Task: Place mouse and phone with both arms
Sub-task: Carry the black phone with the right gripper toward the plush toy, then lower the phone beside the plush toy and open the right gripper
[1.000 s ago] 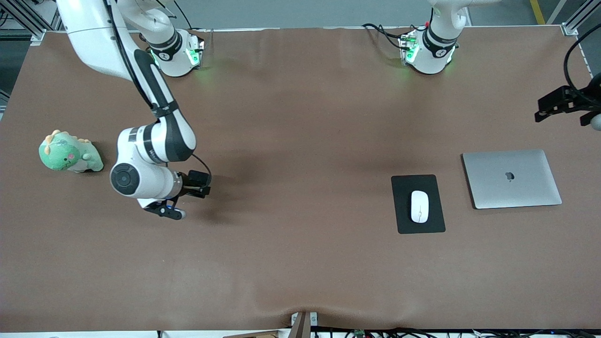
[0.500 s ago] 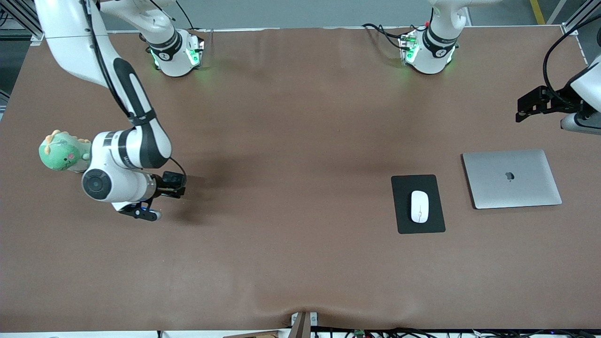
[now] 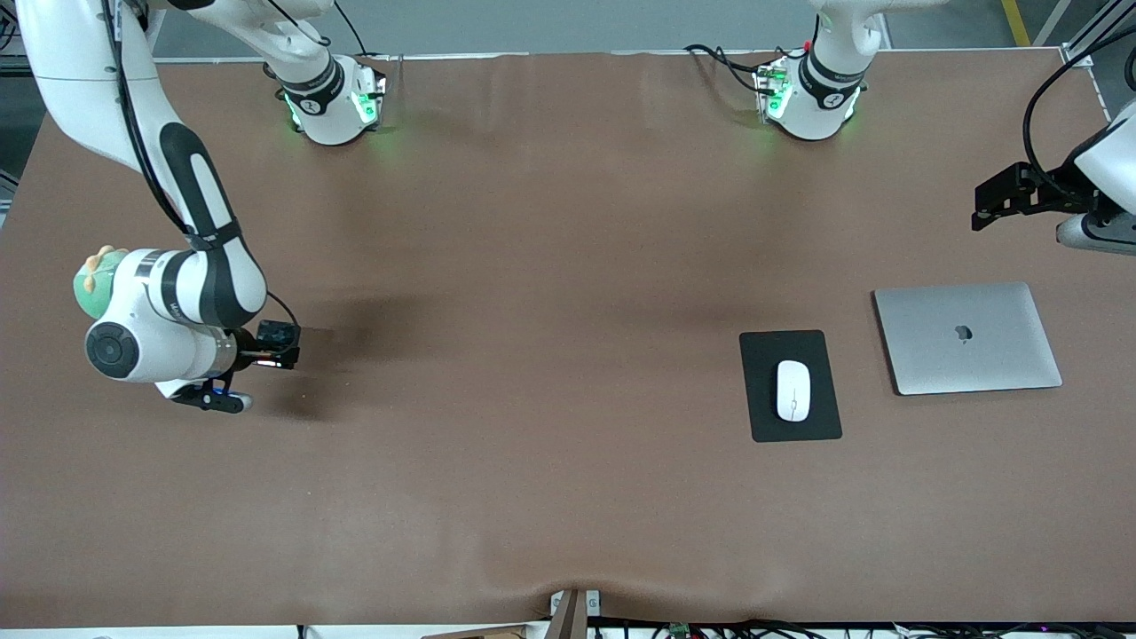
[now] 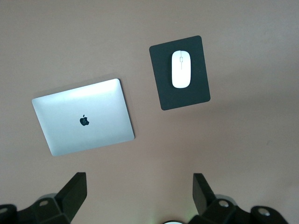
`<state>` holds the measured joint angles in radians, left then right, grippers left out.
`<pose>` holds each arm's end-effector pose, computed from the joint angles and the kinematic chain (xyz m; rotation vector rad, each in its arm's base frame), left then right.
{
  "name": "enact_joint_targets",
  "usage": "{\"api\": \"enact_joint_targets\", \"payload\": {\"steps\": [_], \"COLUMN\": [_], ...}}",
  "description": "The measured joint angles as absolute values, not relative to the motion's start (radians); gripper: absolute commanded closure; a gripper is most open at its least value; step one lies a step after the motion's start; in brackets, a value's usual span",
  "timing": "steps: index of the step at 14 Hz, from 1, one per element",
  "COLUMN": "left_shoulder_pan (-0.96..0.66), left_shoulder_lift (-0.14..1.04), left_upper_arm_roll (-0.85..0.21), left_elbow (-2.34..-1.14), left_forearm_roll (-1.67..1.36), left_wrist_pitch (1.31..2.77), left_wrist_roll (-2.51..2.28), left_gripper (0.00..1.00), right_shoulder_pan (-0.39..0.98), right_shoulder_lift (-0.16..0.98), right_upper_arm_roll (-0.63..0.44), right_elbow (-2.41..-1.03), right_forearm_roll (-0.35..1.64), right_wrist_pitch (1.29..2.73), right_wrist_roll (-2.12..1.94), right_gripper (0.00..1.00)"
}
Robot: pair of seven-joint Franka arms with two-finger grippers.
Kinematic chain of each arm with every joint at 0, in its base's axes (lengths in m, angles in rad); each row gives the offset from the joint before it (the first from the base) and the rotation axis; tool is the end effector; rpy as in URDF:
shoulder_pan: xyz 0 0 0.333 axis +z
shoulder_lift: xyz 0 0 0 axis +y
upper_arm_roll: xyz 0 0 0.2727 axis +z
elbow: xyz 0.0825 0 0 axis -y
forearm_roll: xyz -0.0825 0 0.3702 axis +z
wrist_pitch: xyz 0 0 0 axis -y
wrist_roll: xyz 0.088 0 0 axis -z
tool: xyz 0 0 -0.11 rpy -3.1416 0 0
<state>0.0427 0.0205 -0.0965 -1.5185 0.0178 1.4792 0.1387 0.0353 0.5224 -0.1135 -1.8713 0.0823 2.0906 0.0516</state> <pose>0.5361 -0.0263 0.5832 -3.1126 0.2989 0.0943 0.5701 -0.0403 0.1833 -3.0846 0.2705 0.4655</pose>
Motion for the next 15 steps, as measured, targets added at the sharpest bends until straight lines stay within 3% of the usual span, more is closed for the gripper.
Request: {"api": "enact_joint_targets", "payload": {"steps": [5, 13, 15], "left_shoulder_pan": [0.046, 0.046, 0.045], "left_shoulder_lift": [0.021, 0.024, 0.024], "left_upper_arm_roll": [-0.096, -0.096, -0.097], "left_elbow": [-1.519, -1.519, -1.519], "left_forearm_roll": [0.018, 0.018, 0.018], "left_wrist_pitch": [1.461, 1.461, 1.461], "left_wrist_roll": [0.139, 0.139, 0.139], "left_gripper": [0.0, 0.0, 0.0], "right_shoulder_pan": [-0.049, -0.058, -0.063], "right_shoulder_lift": [0.522, 0.519, 0.519], "right_upper_arm_roll": [-0.114, -0.109, -0.11], "right_elbow": [-1.936, -2.038, -2.039], "right_forearm_roll": [0.074, 0.074, 0.074], "right_wrist_pitch": [2.176, 2.32, 2.32], "right_wrist_roll": [-0.071, -0.093, -0.102], "right_gripper": [1.0, 1.0, 0.01]}}
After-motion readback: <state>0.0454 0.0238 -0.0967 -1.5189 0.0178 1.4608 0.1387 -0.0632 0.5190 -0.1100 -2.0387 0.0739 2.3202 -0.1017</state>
